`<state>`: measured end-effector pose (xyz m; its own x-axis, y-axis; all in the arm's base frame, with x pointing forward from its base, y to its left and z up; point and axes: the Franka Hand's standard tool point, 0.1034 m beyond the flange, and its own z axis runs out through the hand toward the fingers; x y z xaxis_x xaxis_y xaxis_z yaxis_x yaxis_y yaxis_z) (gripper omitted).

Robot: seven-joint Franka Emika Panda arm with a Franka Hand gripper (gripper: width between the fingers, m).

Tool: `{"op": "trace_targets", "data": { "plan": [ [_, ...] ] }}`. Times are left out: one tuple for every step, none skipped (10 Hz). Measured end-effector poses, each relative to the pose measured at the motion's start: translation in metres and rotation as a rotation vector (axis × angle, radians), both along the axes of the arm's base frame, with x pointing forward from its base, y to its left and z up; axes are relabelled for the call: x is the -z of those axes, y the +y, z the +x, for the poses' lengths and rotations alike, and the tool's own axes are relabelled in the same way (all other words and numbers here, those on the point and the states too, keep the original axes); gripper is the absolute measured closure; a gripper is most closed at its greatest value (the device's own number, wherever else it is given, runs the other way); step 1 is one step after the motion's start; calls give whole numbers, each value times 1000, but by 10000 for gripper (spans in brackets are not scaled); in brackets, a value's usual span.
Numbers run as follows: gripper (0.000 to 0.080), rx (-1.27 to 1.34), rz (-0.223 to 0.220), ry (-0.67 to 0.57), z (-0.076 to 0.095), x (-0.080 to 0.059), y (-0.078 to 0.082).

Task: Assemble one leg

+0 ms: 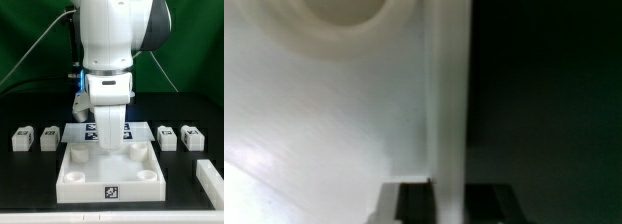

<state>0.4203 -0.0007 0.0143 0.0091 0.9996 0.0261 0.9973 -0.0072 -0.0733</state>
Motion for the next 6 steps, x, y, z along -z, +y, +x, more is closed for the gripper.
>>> {"op": "trace_targets", "data": {
  "plan": [
    [737,-1,0,-3,2,0,2],
    [737,-29,3,-15,11,-1,13],
    [737,-43,12,-26,20,0,24],
    [737,-40,21,-40,33,-1,37],
    [737,-38,28,-53,43,-1,51],
    [738,-26,33,-62,52,-2,62]
  ]
}}
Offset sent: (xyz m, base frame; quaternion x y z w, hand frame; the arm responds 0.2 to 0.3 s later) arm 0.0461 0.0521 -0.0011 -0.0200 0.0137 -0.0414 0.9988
